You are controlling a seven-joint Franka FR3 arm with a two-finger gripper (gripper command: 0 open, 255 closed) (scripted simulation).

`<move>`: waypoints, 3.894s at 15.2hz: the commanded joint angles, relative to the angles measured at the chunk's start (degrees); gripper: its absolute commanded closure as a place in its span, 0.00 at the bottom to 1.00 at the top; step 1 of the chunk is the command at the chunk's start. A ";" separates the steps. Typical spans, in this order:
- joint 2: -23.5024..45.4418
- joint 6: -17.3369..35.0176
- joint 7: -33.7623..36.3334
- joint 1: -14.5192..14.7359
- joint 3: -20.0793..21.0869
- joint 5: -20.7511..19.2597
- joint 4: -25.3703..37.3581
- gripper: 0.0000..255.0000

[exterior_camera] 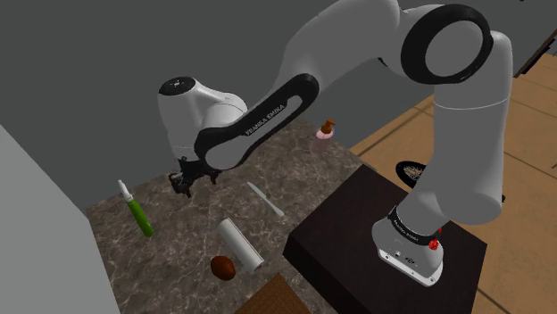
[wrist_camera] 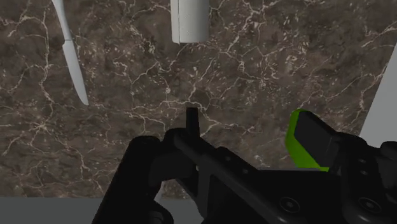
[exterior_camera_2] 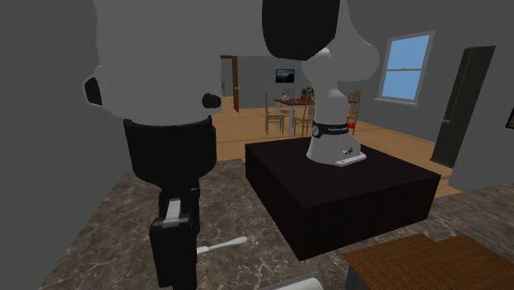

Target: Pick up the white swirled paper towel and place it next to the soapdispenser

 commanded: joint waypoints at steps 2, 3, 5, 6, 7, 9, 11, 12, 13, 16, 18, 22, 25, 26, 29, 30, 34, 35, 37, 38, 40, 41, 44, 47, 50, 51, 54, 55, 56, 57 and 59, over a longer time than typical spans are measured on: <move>0.69 3.61 2.71 1.46 -0.97 -2.28 -3.89 0.00; 1.04 4.82 3.73 2.04 -1.38 -3.16 -5.11 0.00; 1.89 7.17 5.87 3.32 -2.34 -5.01 -7.36 0.00; 2.39 8.32 6.99 4.02 -2.88 -5.97 -8.39 0.00; 2.94 9.45 8.14 4.74 -3.45 -6.97 -9.36 0.00; 4.18 11.66 10.53 6.30 -4.71 -9.03 -11.10 0.00; 5.59 13.80 13.03 8.01 -6.14 -11.15 -12.59 0.00; 6.37 14.85 14.31 8.92 -6.90 -12.22 -13.24 0.00; 7.19 15.88 15.62 9.87 -7.70 -13.30 -13.83 0.00; 9.78 18.76 19.46 12.76 -10.16 -16.41 -15.19 0.00; 11.20 19.70 19.93 13.18 -10.90 -17.06 -14.65 0.00; 14.09 21.49 20.83 13.96 -12.32 -18.31 -13.40 0.00; 15.25 22.17 21.16 14.26 -12.87 -18.76 -12.86 0.00; 15.25 22.17 21.16 14.26 -12.87 -18.76 -12.86 0.00; 15.25 22.17 21.16 14.26 -12.87 -18.76 -12.86 0.00; 15.25 22.17 21.16 14.26 -12.87 -18.76 -12.86 0.00; 15.24 22.16 21.15 14.26 -12.87 -18.76 -12.86 1.00; 15.24 22.16 21.14 14.25 -12.87 -18.76 -12.86 1.00; 15.23 22.14 21.13 14.24 -12.85 -18.74 -12.86 1.00; 15.24 22.15 21.13 14.25 -12.86 -18.75 -12.85 1.00; 15.23 22.14 21.15 14.26 -12.85 -18.75 -12.86 1.00; 15.23 22.13 21.14 14.25 -12.85 -18.74 -12.85 1.00; 13.68 21.42 20.66 13.75 -12.23 -18.25 -13.74 1.00; 11.34 20.26 19.87 12.97 -11.24 -17.40 -14.98 1.00; 9.02 19.04 19.01 12.16 -10.21 -16.45 -16.12 1.00; 8.26 18.62 18.71 11.89 -9.86 -16.11 -16.47 1.00; 5.98 17.34 17.77 11.08 -8.80 -15.03 -17.47 1.00; 5.23 16.90 17.44 10.81 -8.44 -14.65 -17.78 1.00; 4.48 16.46 17.10 10.54 -8.08 -14.26 -18.07 1.00; 3.73 16.01 16.76 10.27 -7.72 -13.85 -18.36 1.00; 2.25 15.10 16.07 9.74 -7.01 -13.02 -18.89 1.00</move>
